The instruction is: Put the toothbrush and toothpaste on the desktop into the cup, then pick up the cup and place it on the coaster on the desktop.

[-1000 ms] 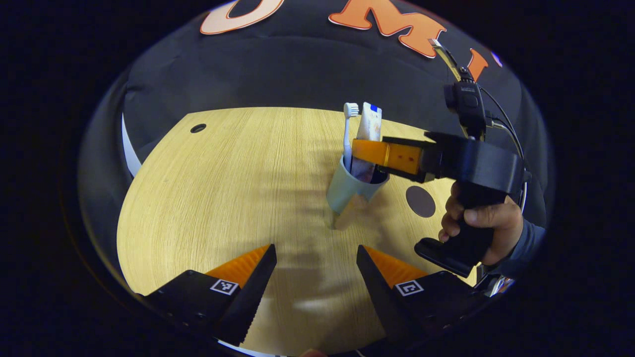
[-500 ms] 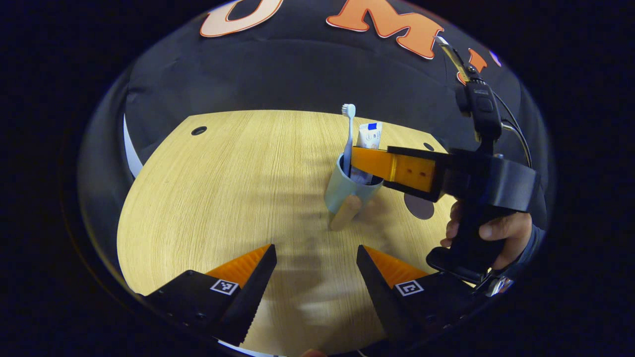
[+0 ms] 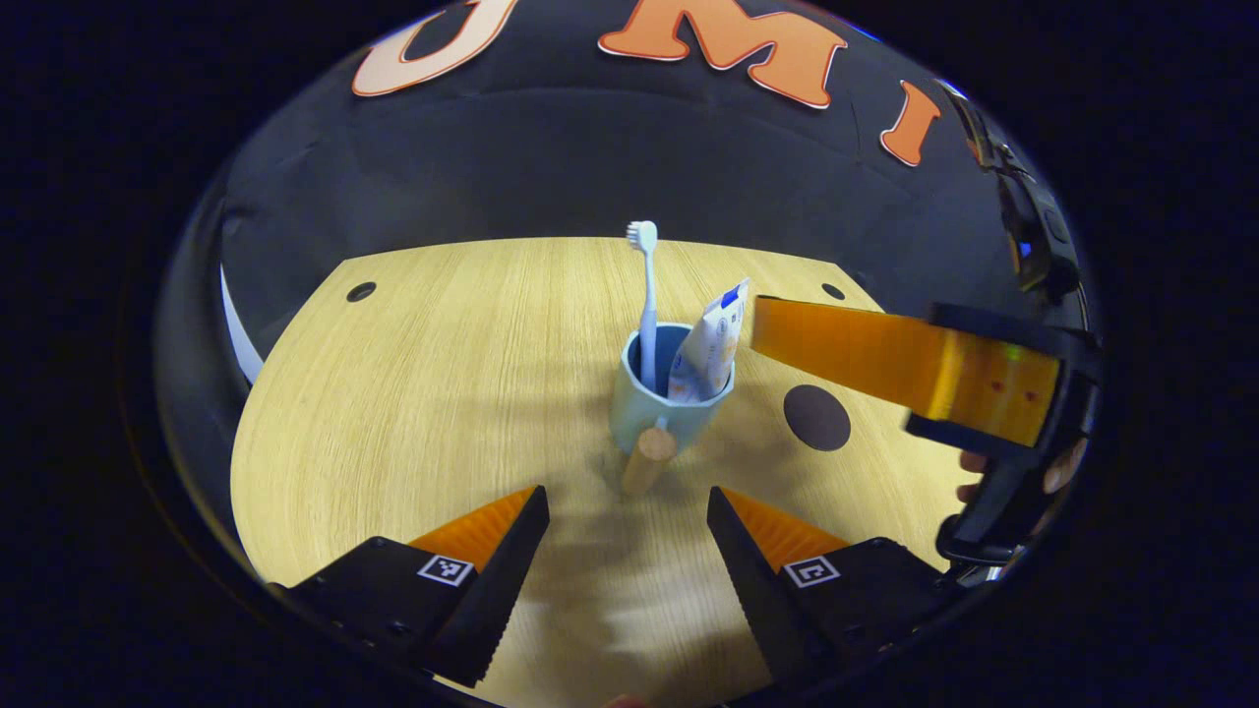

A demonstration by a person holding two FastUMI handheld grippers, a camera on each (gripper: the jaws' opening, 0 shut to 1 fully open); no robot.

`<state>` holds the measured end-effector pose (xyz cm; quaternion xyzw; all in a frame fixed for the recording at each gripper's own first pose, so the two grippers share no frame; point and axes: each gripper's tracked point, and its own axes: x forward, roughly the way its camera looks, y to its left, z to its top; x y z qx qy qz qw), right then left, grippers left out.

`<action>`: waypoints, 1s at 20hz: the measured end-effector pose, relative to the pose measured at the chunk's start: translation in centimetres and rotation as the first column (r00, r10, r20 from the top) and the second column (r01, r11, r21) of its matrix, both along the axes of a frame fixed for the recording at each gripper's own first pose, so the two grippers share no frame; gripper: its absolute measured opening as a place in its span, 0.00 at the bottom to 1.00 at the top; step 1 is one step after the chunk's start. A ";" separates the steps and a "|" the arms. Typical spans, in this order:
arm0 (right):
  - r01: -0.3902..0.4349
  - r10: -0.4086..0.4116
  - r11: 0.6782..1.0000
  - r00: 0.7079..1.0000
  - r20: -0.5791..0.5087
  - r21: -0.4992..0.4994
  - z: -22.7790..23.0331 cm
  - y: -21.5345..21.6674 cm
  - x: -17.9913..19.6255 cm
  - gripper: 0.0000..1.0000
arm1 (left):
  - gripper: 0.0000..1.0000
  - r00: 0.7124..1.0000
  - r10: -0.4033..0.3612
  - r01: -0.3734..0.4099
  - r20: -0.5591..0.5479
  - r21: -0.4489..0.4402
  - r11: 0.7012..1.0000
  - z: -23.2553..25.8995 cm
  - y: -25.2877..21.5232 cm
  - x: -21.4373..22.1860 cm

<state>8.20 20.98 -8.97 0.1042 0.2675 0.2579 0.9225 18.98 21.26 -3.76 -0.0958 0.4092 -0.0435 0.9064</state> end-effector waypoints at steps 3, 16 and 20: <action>0.033 -0.033 0.999 0.999 -0.015 -0.001 -0.2 -2.9 -1.0 0.98 | 0.98 0.999 -0.044 0.044 -0.012 0.020 0.999 0.4 -0.7 1.4; 0.184 -0.190 0.981 0.977 -0.098 -0.068 -3.9 -13.7 -6.3 0.99 | 0.93 0.964 -0.181 0.198 -0.195 0.069 0.978 -1.7 -2.1 4.9; 0.226 -0.234 0.972 0.962 -0.138 -0.068 -5.1 -16.2 -7.9 0.99 | 0.74 0.937 -0.232 0.258 -0.262 0.068 0.964 -2.6 -2.4 4.7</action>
